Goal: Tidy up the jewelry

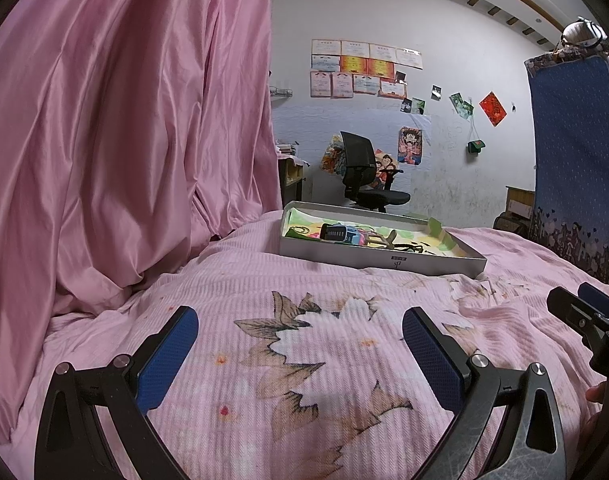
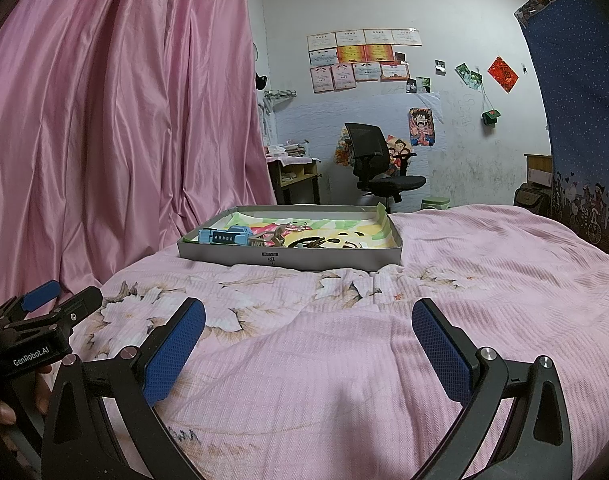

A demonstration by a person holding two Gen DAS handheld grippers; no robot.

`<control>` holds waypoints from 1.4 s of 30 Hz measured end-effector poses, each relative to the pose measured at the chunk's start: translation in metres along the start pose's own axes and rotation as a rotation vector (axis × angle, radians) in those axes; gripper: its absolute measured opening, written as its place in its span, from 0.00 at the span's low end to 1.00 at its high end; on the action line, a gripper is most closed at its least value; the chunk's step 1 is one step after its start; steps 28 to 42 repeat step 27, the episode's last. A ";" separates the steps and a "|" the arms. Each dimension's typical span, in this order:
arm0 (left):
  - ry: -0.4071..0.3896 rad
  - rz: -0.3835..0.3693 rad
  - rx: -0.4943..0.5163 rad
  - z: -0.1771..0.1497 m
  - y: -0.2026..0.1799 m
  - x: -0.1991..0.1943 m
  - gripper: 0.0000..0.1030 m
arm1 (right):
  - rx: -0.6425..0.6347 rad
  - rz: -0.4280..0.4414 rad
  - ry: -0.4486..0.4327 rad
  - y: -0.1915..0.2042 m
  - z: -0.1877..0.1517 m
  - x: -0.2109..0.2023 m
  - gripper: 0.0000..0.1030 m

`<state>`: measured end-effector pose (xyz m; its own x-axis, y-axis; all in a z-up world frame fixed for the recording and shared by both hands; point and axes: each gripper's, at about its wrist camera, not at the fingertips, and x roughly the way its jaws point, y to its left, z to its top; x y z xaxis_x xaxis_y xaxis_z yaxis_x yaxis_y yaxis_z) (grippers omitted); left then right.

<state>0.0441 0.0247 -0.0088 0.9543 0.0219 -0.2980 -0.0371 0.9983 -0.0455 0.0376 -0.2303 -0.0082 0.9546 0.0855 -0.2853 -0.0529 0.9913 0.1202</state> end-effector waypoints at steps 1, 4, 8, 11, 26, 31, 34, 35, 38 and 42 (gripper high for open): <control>0.001 -0.001 0.000 0.000 0.000 0.000 1.00 | 0.000 0.000 0.000 0.000 0.000 0.000 0.99; 0.001 0.001 0.001 0.000 0.000 0.000 1.00 | 0.000 0.000 0.000 0.000 0.000 0.000 0.99; -0.005 0.003 0.008 0.000 -0.001 -0.001 1.00 | 0.000 -0.001 0.000 0.000 0.000 0.000 0.99; -0.008 -0.001 0.010 0.001 -0.003 -0.001 1.00 | -0.001 0.000 0.000 0.000 0.000 0.000 0.99; -0.011 -0.001 0.007 0.002 -0.002 0.001 1.00 | -0.001 0.000 0.000 0.000 0.000 0.000 0.99; -0.012 -0.001 0.007 0.001 -0.002 0.000 1.00 | -0.001 0.000 0.000 0.000 0.000 0.000 0.99; -0.012 -0.001 0.007 0.001 -0.002 0.000 1.00 | -0.001 0.000 0.000 0.000 0.000 0.000 0.99; -0.012 -0.001 0.007 0.001 -0.002 0.000 1.00 | -0.001 0.000 0.000 0.000 0.000 0.000 0.99; -0.012 -0.001 0.007 0.001 -0.002 0.000 1.00 | -0.001 0.000 0.000 0.000 0.000 0.000 0.99; -0.012 -0.001 0.007 0.001 -0.002 0.000 1.00 | -0.001 0.000 0.000 0.000 0.000 0.000 0.99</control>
